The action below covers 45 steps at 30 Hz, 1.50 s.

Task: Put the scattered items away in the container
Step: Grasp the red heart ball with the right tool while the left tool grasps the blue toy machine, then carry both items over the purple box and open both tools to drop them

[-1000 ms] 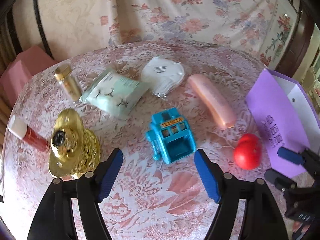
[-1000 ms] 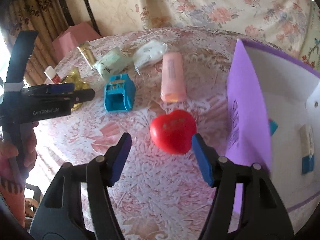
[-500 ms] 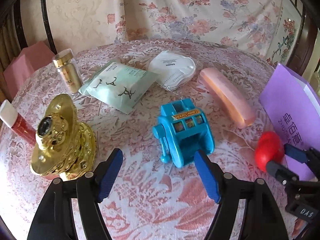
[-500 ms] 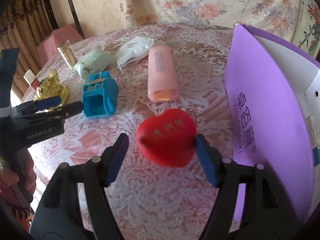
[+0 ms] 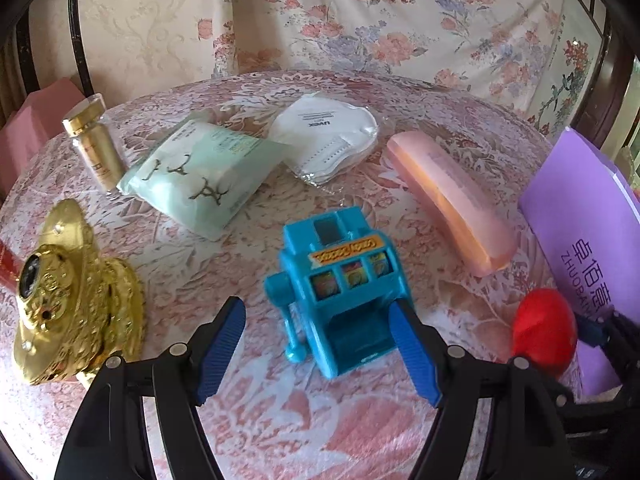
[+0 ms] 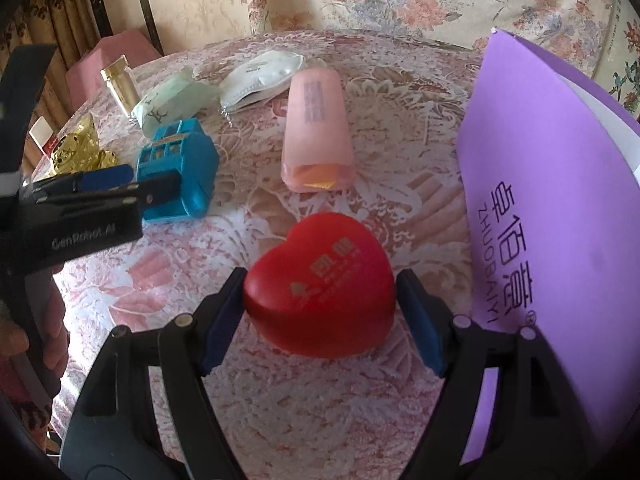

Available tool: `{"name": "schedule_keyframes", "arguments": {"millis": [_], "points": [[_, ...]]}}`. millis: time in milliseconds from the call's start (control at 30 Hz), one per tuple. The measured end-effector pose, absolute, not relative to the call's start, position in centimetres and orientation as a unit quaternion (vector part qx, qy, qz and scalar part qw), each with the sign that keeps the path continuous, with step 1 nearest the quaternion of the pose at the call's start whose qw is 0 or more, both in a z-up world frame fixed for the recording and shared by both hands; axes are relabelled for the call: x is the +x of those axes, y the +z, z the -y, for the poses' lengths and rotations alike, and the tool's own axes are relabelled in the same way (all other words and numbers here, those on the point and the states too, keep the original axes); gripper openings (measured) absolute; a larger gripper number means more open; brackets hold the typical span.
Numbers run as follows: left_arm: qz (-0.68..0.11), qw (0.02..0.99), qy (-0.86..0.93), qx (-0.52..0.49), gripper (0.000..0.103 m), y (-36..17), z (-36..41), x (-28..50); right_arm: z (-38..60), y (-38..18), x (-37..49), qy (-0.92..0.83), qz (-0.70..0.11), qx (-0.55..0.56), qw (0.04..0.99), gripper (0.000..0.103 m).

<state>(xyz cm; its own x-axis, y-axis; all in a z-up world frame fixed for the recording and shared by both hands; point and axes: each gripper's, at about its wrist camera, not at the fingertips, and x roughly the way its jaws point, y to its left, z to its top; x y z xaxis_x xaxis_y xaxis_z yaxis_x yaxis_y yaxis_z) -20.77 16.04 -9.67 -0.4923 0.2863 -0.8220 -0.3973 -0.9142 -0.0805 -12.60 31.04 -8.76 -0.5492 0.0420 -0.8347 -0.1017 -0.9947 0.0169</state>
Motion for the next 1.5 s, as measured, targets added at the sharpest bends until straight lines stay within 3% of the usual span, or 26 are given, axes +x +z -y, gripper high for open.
{"name": "schedule_keyframes", "arguments": {"millis": [400,433,533,633,1500], "points": [[-0.052,0.209,0.861,-0.46,0.076,-10.2,-17.1,-21.8,-30.3,-9.5,-12.5,0.88,-0.023,-0.474,0.036,0.072],[-0.05,0.213,0.861,-0.459,0.073,-10.3,-17.0,-21.8,-30.3,-9.5,-12.5,0.88,-0.024,-0.474,0.034,0.072],[-0.042,0.225,0.861,-0.455,0.05,-10.4,-16.6,-21.8,-30.3,-9.6,-12.3,0.881,-0.021,-0.472,0.031,0.072],[-0.035,0.237,0.86,-0.45,0.047,-10.6,-16.1,-21.7,-30.2,-9.6,-12.1,0.882,-0.018,-0.47,0.03,0.072],[-0.031,0.244,0.878,-0.41,0.047,-7.5,-12.8,-18.9,-27.9,-6.9,-10.5,0.902,0.0,-0.432,0.003,0.071]]}}
